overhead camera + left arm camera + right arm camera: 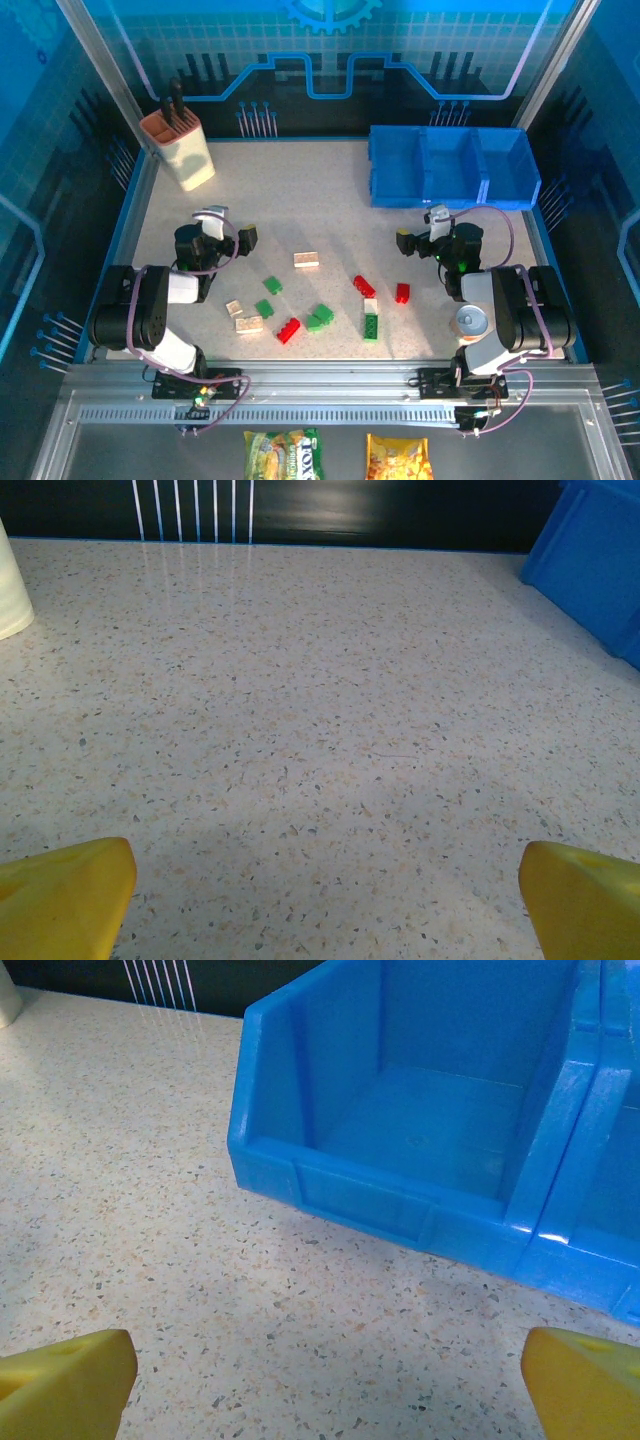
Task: Sort the legos into containers by color
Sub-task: Move the container to the top-center of the table.
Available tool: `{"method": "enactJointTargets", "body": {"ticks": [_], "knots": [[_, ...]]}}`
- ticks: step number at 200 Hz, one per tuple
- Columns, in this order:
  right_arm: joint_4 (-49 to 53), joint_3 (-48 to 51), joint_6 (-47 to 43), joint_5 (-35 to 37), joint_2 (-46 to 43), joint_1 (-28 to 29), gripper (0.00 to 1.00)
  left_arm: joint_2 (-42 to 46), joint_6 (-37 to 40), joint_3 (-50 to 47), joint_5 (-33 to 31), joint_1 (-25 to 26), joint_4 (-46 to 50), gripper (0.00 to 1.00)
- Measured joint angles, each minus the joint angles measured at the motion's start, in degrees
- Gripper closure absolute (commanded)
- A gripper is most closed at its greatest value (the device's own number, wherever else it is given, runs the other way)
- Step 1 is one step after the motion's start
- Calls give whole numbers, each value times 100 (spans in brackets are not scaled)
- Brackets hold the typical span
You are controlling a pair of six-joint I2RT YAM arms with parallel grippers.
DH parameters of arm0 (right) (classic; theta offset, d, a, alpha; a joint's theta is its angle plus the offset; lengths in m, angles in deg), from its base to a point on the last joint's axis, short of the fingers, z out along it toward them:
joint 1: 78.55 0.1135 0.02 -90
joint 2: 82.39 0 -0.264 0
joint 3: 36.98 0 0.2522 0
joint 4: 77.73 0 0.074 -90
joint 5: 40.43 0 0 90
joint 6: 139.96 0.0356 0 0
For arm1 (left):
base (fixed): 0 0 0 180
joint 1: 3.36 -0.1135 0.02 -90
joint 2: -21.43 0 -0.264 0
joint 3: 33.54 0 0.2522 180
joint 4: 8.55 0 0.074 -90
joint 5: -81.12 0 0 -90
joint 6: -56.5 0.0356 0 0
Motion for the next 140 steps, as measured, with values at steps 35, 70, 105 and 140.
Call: {"method": "enactJointTargets", "body": {"ticks": [35, 70, 105, 140], "knots": [[0, 0, 0, 0, 0, 0, 0, 0, 0, -2, 0, 0, -2, 1], [0, 0, 2, 0, 0, 0, 0, 0, -11, -2, -39, 0, -2, 1], [0, 0, 2, 0, 0, 0, 0, 0, -48, -2, -334, 0, 0, 1], [0, 0, 2, 0, 0, 0, 0, 0, -125, -2, -470, 0, 0, 1]]}}
